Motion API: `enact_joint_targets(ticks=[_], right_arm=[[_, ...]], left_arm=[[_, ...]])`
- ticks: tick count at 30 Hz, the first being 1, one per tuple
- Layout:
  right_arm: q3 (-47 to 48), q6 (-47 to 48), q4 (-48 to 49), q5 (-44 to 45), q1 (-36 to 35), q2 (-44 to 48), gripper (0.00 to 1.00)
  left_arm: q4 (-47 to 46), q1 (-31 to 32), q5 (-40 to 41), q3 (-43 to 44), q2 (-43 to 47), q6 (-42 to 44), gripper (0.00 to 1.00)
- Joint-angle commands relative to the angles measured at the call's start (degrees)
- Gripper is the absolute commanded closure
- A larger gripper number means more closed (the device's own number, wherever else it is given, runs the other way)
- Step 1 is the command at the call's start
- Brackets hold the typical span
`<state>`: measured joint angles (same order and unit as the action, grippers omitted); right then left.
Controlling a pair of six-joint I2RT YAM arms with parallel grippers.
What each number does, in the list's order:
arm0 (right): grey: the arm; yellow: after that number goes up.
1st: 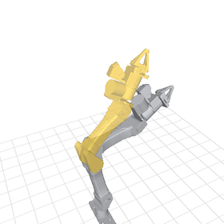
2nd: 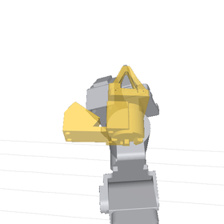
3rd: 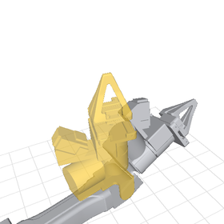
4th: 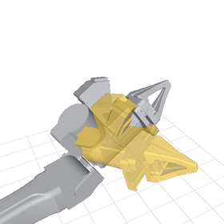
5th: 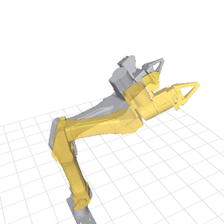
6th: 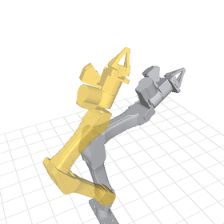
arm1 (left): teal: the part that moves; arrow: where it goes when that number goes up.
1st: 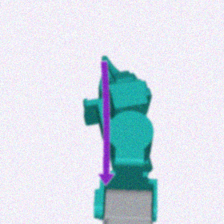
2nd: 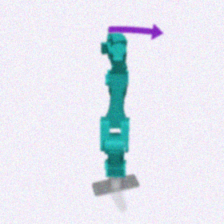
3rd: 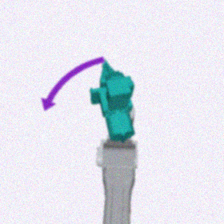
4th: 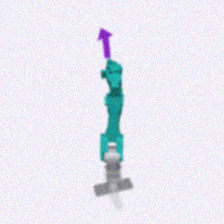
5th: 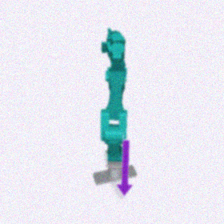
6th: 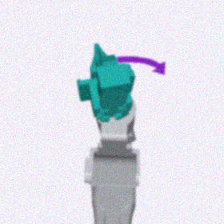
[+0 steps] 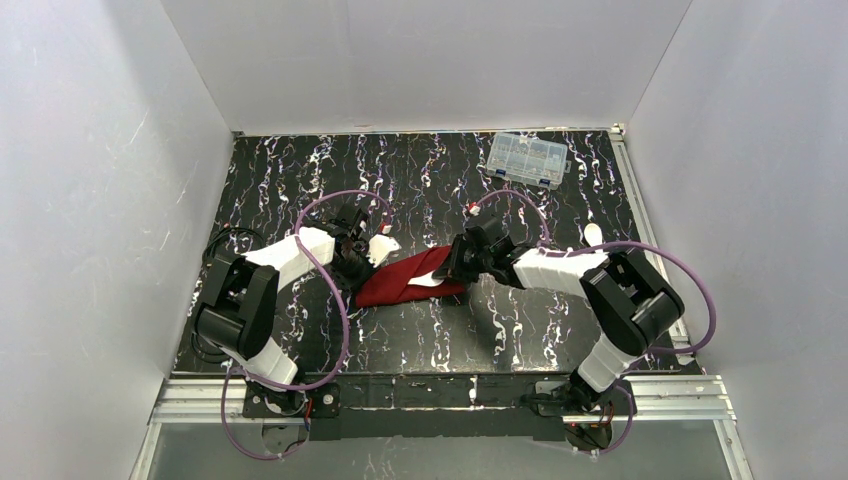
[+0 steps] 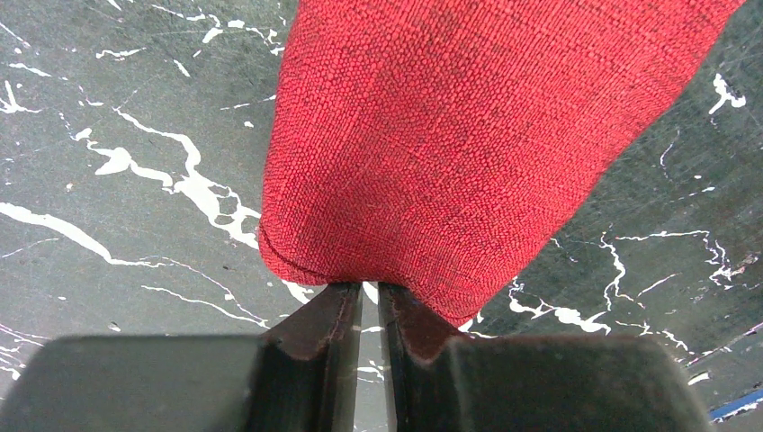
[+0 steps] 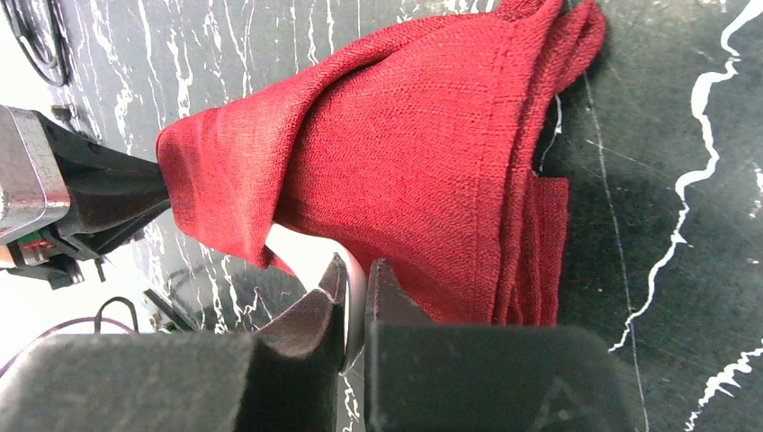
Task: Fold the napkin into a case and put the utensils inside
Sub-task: Insert the spoon into the folded napkin, then pick up the spoon from the corner of the board.
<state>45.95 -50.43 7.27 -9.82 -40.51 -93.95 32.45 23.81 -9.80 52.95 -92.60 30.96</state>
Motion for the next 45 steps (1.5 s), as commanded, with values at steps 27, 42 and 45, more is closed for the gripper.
enact_joint_targets(ticks=[27, 42, 45], right_arm=[[21.95, 24.46, -40.2, 26.13, 17.56, 11.77, 0.06], [32.88, 26.03, -41.48, 42.56, 36.95, -10.91, 0.17], [34.2, 25.95, -41.41, 44.34, 37.79, -13.36, 0.22]], left_arm=[[20.61, -5.86, -7.92, 9.3, 3.74, 5.88, 0.37], [38.56, -17.5, -15.75, 26.72, 0.68, 7.51, 0.22], [38.98, -19.03, -16.75, 29.39, -0.51, 5.45, 0.22]])
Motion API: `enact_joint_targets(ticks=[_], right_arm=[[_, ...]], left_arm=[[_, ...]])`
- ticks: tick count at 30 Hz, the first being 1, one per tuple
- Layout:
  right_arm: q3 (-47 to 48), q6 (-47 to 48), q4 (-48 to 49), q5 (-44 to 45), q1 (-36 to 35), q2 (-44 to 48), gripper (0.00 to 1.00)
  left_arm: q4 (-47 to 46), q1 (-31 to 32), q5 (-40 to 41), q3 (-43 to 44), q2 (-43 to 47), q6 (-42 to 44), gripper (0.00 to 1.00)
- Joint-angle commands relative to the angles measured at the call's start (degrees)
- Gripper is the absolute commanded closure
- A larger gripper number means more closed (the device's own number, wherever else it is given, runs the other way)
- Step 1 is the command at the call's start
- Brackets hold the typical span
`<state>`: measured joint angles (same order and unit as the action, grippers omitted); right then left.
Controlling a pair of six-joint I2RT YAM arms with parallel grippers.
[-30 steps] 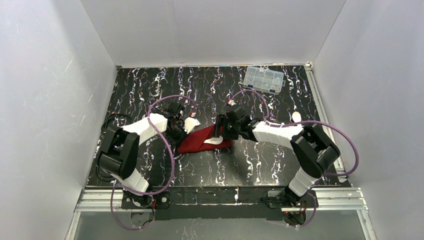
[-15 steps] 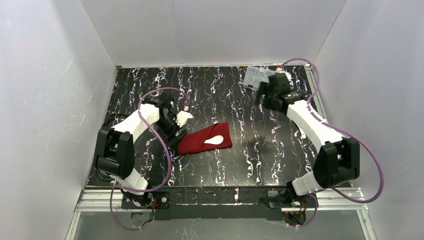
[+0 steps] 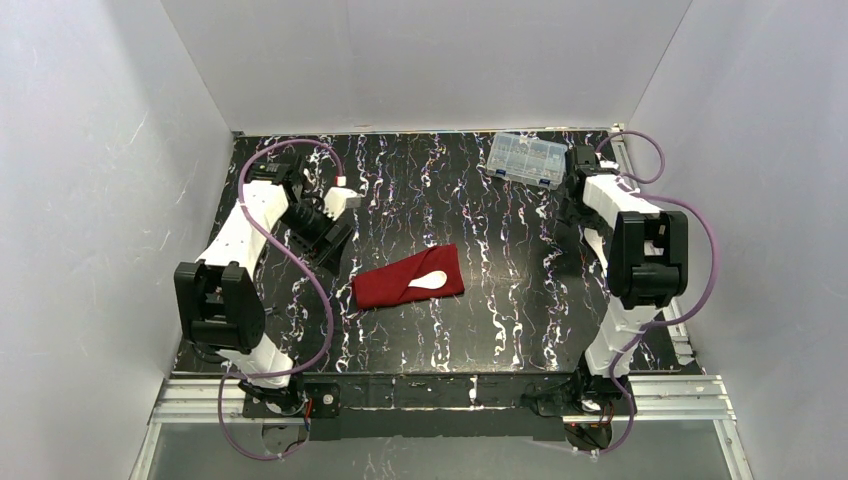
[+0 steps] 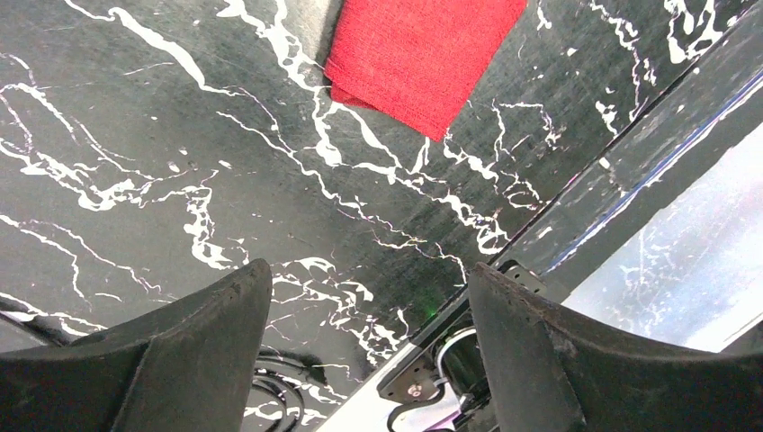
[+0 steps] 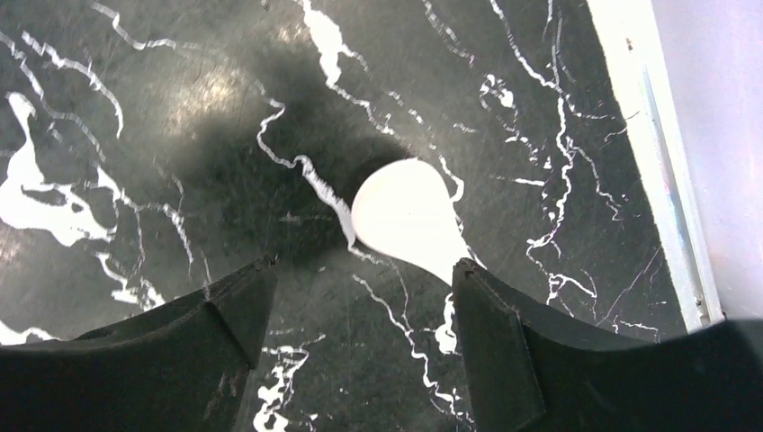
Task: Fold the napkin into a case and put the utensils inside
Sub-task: Pick up the spoon from the corner of the board.
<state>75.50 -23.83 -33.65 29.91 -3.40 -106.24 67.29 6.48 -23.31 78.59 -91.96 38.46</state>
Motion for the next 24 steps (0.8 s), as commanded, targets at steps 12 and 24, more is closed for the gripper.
enact_joint_targets(ticks=[12, 24], right_arm=[[7.96, -0.68, 0.9, 4.01, 2.49, -9.07, 0.39], [8.1, -0.86, 0.73, 3.26, 2.83, -10.67, 0.99]], left_arm=[[3.92, -3.05, -4.38, 6.53, -0.08, -5.47, 0.21], [3.1, -3.23, -3.92, 6.05, 1.22, -6.78, 0.21]])
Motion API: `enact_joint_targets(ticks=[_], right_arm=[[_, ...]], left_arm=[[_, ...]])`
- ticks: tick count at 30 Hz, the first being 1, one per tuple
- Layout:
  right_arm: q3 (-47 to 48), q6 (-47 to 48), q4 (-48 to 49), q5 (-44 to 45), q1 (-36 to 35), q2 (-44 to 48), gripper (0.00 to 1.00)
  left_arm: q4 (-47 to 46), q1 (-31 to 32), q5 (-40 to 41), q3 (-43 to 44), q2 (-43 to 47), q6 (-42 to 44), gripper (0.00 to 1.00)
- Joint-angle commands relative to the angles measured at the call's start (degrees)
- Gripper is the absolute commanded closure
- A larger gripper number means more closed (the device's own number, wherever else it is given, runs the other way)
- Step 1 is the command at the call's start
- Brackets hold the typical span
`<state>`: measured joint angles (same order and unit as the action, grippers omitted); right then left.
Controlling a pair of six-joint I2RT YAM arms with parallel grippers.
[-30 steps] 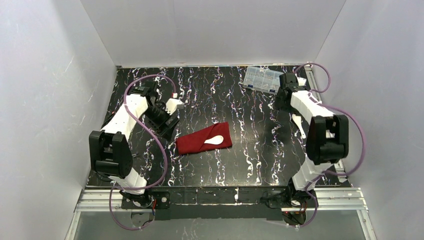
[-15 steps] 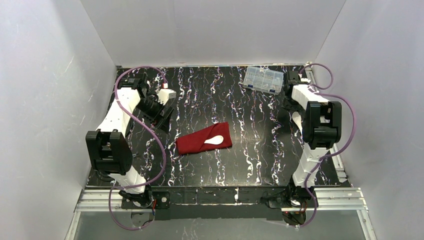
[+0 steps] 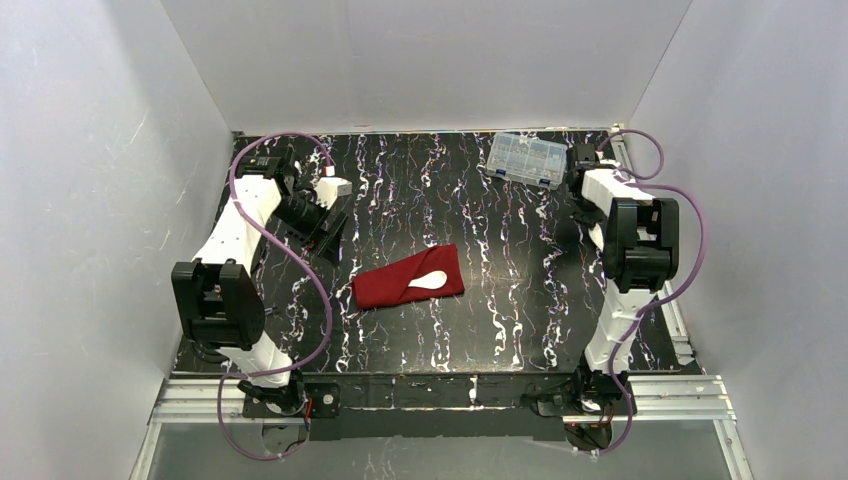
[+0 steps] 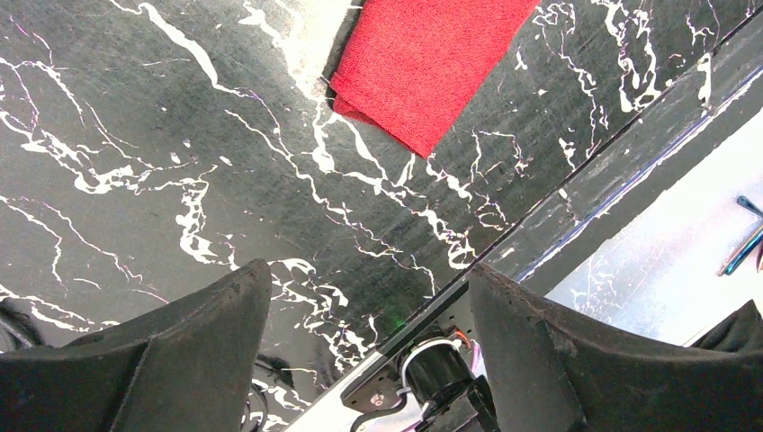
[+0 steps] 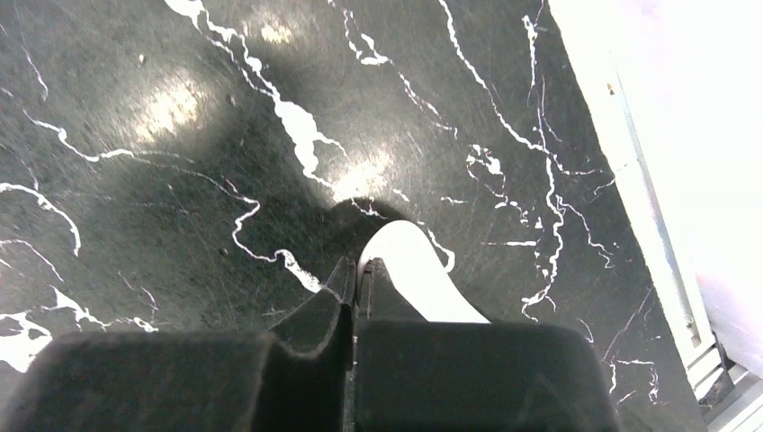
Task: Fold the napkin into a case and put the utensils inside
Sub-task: Pick up the spoon from the corner of the board, then pass from the right arm to the left
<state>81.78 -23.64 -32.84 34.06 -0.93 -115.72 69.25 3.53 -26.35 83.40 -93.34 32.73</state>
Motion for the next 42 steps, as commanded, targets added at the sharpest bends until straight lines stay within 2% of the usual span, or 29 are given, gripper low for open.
enact_joint_targets(ticks=[1, 6, 8, 11, 15, 18, 20, 23, 25, 28, 31, 34, 36, 39, 42], right_arm=[[1.78, -1.43, -0.4, -1.34, 0.33, -0.83, 0.99], [-1.21, -3.18, 2.14, -9.78, -1.38, 5.42, 0.99], [-2.24, -2.7, 5.16, -15.65, -5.02, 9.79, 0.99], [-1.93, 1.08, 10.09, -28.98, -13.77, 15.91, 0.99], [4.3, 6.01, 10.4, -49.21, -24.84, 20.53, 0.99], [10.44, 6.78, 8.74, -57.4, -30.9, 23.11, 0.99], [13.15, 5.33, 9.28, -61.8, -33.82, 24.52, 0.99], [10.03, -3.77, 20.01, -69.9, -36.71, 28.08, 0.99], [5.28, -12.66, 36.55, -74.41, -37.99, 31.03, 0.99], [1.66, -26.6, 55.05, -80.28, -38.44, 32.04, 0.99], [2.47, -31.92, 61.69, -81.48, -40.35, 32.08, 0.99], [3.96, -35.58, 65.0, -82.11, -42.54, 31.27, 0.99], [3.33, -40.71, 70.85, -82.76, -43.15, 30.65, 0.99], [1.96, -46.64, 78.45, -83.12, -43.29, 30.15, 0.99], [1.82, -48.25, 79.79, -83.13, -43.82, 30.07, 0.99]], left_arm=[[1.15, -0.28, -1.02, 0.94, 2.75, -1.08, 0.21], [1.14, -0.27, -1.31, 1.58, 3.84, -1.74, 0.21], [1.23, -0.26, -3.03, 2.32, 4.04, -2.51, 0.21], [3.12, -0.28, -8.51, 3.77, 4.28, -2.04, 0.2], [11.26, -0.27, -21.71, 5.14, 6.49, 7.9, 0.15], [17.84, -0.28, -29.25, 5.46, 9.01, 17.66, 0.15], [20.53, -0.28, -32.97, 6.66, 10.38, 20.4, 0.14], [20.51, -0.25, -38.61, 9.08, 12.36, 18.22, 0.13], [17.9, -0.73, -43.03, 9.7, 14.87, 14.59, 0.13], [15.91, -1.83, -52.0, 10.09, 20.2, 13.07, 0.09], [10.14, -1.84, -54.87, 9.14, 26.17, 8.4, 0.02], [1.72, -1.83, -55.85, 6.16, 30.08, 1.94, 0.01], [-5.52, -1.78, -55.15, 3.65, 31.55, -3.23, 0.01], [-7.29, -1.78, -53.98, 2.1, 31.7, -3.41, 0.01], [-7.29, -1.79, -53.32, 1.95, 30.91, -3.01, 0.02]])
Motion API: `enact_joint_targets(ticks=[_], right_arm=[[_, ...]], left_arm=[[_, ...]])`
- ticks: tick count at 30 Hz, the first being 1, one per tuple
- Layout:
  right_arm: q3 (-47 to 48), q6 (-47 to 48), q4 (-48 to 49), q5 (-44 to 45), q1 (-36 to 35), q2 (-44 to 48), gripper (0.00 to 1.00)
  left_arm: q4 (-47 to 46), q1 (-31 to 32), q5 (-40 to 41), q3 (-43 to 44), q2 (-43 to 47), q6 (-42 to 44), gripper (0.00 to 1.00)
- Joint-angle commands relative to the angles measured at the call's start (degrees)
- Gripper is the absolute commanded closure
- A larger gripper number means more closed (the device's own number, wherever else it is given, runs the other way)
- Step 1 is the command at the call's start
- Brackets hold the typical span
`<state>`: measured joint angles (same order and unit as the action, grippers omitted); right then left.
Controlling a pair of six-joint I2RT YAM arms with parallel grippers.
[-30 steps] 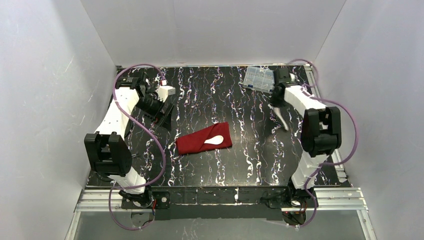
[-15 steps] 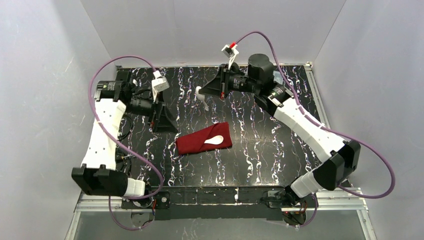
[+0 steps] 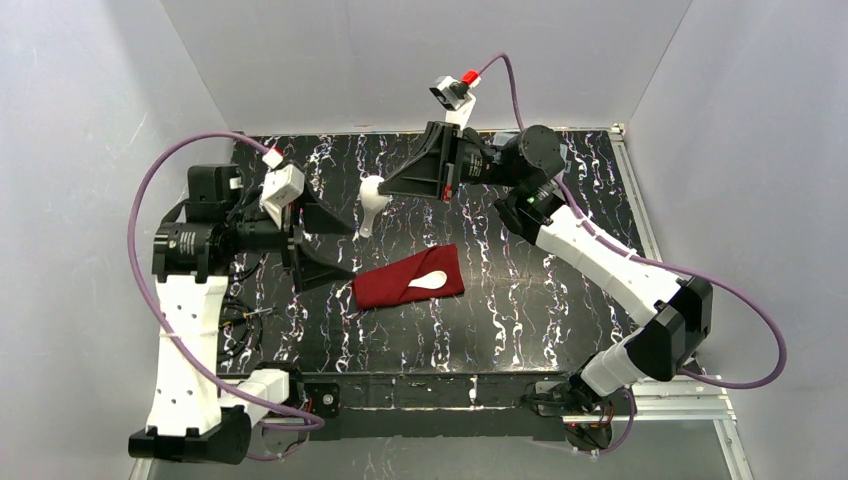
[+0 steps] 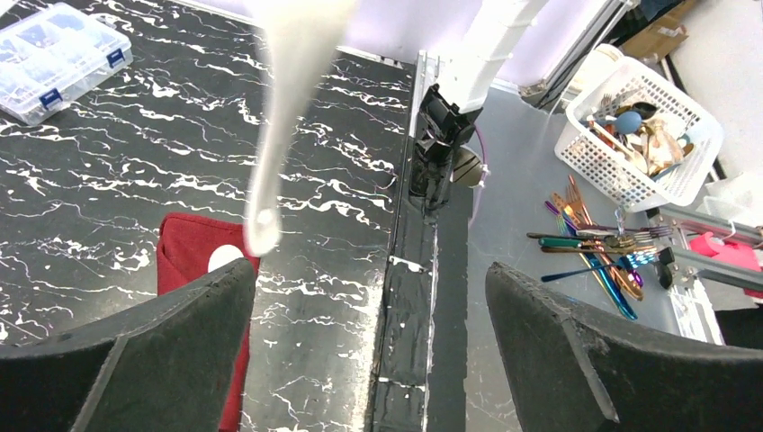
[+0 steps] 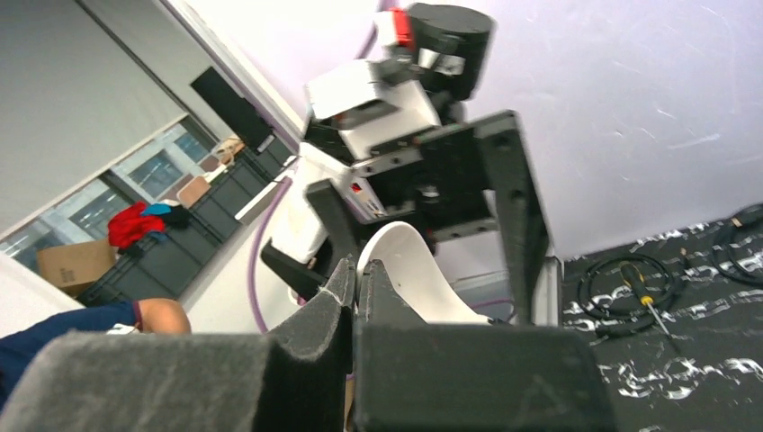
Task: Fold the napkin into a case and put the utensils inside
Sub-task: Pass from the right arm to the left
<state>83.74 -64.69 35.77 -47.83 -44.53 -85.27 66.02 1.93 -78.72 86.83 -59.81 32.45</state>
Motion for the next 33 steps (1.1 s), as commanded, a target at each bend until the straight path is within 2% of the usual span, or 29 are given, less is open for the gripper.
enact_joint_targets(ticks=[1, 10, 16, 18, 21, 23, 26, 27, 29, 30, 33], right_arm=[[0.11, -7.29, 11.09, -1.5, -0.55, -0.48, 0.99], [2.64, -7.27, 9.88, -1.81, -3.38, -3.35, 0.99], [3.0, -7.22, 11.92, 0.19, -3.59, -4.83, 0.99], [3.38, -8.31, 14.17, 0.51, -3.74, -5.58, 0.99], [3.85, -9.88, 16.42, 0.26, -4.3, -6.65, 0.99], [3.56, -10.81, 17.99, 0.25, -4.64, -7.03, 0.99], [3.15, -11.8, 19.92, 0.55, -5.0, -7.48, 0.99], [3.16, -11.86, 20.14, 0.55, -5.05, -7.6, 0.99], [3.04, -11.78, 20.06, 0.76, -5.04, -7.82, 0.99], [3.05, -11.7, 19.81, 0.75, -5.09, -8.0, 0.99], [3.0, -9.22, 16.23, 0.16, -4.81, -7.96, 0.71]], left_arm=[[-4.08, -0.2, -0.67, -1.44, -2.88, -2.54, 0.02], [-4.5, -0.22, -2.47, -0.35, -5.12, -2.69, 0.14], [-4.67, 0.04, -3.77, -1.01, -4.57, -2.72, 0.45], [-4.67, 0.06, -3.45, -2.08, -3.64, -1.99, 0.58], [-4.59, 0.13, -1.94, -2.91, -2.51, -0.79, 0.86], [-4.58, 0.22, -1.31, -3.06, -2.19, -0.6, 0.9], [-4.51, 0.59, -1.64, -3.28, -1.98, -0.6, 0.81], [-4.57, 0.8, -1.77, -3.36, -1.91, -0.44, 0.84], [-4.58, 1.32, -1.77, -3.57, -1.8, -0.32, 1.0], [-4.58, 1.54, -1.44, -3.64, -1.8, -0.1, 1.0], [-4.46, 1.86, 1.39, -4.31, -1.55, 2.21, 1.0]])
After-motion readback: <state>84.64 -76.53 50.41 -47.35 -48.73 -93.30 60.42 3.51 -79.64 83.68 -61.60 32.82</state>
